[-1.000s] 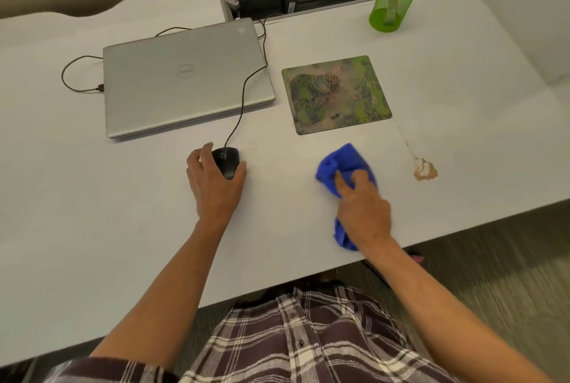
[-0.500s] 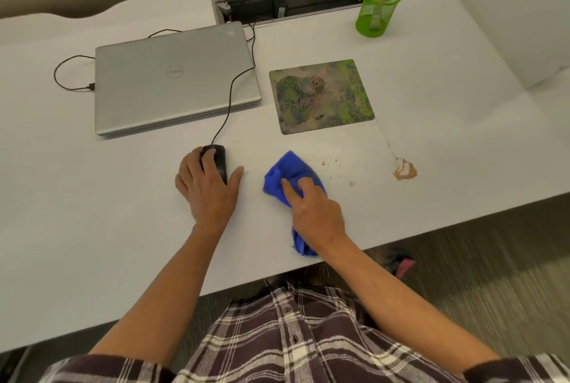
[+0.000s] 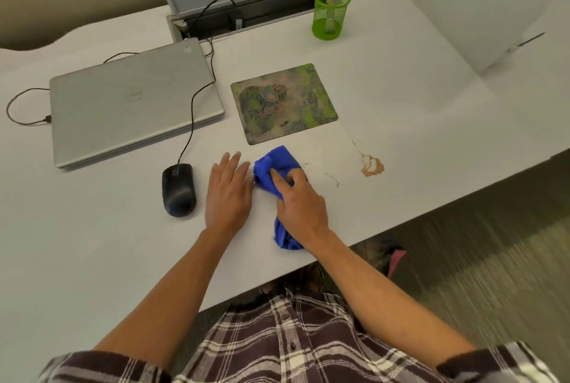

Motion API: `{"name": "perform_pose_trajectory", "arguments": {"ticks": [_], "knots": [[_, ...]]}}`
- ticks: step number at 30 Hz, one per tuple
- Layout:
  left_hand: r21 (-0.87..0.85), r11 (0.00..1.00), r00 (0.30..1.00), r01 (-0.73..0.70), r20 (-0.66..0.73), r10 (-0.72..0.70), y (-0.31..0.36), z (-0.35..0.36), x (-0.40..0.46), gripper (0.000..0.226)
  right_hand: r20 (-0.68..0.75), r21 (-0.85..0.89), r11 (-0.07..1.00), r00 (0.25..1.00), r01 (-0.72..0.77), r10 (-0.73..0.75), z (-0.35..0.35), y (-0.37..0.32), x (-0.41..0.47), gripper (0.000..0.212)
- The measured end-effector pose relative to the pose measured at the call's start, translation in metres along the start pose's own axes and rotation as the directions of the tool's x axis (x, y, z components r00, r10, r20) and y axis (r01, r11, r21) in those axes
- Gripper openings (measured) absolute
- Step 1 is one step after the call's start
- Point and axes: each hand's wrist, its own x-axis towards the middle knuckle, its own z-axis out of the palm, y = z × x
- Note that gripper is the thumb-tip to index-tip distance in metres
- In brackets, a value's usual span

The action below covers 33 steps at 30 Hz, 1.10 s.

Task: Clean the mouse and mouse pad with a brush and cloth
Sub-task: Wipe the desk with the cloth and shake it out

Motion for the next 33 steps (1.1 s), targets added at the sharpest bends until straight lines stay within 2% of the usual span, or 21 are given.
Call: {"name": "perform_pose_trajectory", "arguments": {"ticks": [4, 7, 11, 15, 18, 23, 30, 33], "knots": [[-0.006, 1.000, 0.997, 0.001, 0.081, 0.000, -0.001, 0.009, 0.015, 0.046, -0.035, -0.047, 0.985, 0.986, -0.165, 0.163, -0.006, 0.036, -0.003, 0.055], [-0.011, 1.000, 0.994, -0.009, 0.109, 0.010, -0.002, 0.014, 0.027, 0.048, -0.114, 0.024, 0.956, 0.949, -0.294, 0.295, -0.018, 0.063, -0.005, 0.056], [-0.015, 0.997, 0.986, -0.081, 0.146, 0.082, 0.001, 0.022, 0.050, 0.049, -0.174, 0.217, 0.947, 0.945, -0.237, 0.277, -0.026, 0.058, 0.012, 0.054], [-0.076, 0.990, 0.986, -0.119, 0.107, 0.126, 0.010, 0.028, 0.074, 0.047, -0.168, 0.430, 0.880, 0.940, -0.202, 0.298, -0.021, 0.030, 0.048, 0.047], [-0.109, 0.983, 0.982, -0.145, 0.105, 0.156, 0.016, 0.031, 0.091, 0.049, -0.149, 0.387, 0.891, 0.937, -0.239, 0.317, -0.017, 0.031, 0.065, 0.044], [-0.123, 0.973, 0.967, -0.194, 0.145, 0.211, 0.012, 0.037, 0.093, 0.049, -0.112, 0.142, 0.943, 0.941, -0.302, 0.318, -0.021, 0.050, 0.082, 0.047], [-0.104, 0.972, 0.964, -0.211, 0.141, 0.225, 0.012, 0.039, 0.096, 0.046, -0.204, 0.125, 0.880, 0.856, -0.458, 0.474, -0.026, 0.075, 0.073, 0.047], [-0.096, 0.973, 0.965, -0.211, 0.136, 0.223, 0.013, 0.039, 0.096, 0.046, -0.247, 0.158, 0.832, 0.794, -0.532, 0.555, -0.028, 0.089, 0.058, 0.046]]}}
